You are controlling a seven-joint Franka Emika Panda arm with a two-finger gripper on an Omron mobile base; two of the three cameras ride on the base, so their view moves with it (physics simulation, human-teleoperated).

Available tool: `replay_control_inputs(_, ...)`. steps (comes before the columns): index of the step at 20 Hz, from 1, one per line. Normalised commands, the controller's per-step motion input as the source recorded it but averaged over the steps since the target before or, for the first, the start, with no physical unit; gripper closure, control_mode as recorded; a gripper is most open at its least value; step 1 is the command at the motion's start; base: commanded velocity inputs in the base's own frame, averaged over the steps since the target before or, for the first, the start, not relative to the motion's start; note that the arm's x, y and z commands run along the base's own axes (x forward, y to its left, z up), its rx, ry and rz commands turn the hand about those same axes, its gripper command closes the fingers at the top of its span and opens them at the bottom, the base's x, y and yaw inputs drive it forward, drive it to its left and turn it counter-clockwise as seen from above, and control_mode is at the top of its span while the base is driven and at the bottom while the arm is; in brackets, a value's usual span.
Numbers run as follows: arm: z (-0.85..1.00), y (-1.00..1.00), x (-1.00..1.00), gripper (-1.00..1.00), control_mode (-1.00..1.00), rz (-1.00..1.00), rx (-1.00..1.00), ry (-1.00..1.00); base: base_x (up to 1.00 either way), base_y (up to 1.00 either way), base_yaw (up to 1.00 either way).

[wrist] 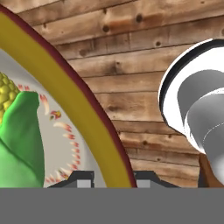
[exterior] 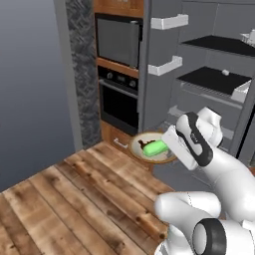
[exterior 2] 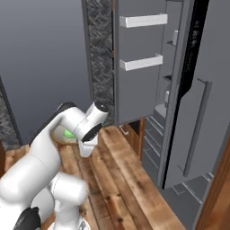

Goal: Pick the chicken drumstick and corn from their plates and place them in the bowl. Then put the bowl in the fridge.

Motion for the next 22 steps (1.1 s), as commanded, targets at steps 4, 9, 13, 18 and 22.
replay_control_inputs(4,0.00,0.00,0.00,1.00,1.00,0.00,0.00,0.00,0.52,0.00,-0.47)
replay_control_inputs(9,0.00,0.00,0.00,1.00,1.00,0.00,0.00,0.00,0.63,0.00,-0.31)
replay_control_inputs(13,0.00,0.00,0.00,1.00,1.00,0.00,0.00,0.00,0.80,0.00,-0.05)
replay_control_inputs(18,0.00,0.00,0.00,1.00,1.00,0.00,0.00,0.00,0.70,0.03,-0.19)
replay_control_inputs(22,0.00,0.00,0.00,1.00,1.00,0.00,0.00,0.00,0.49,0.11,-0.52)
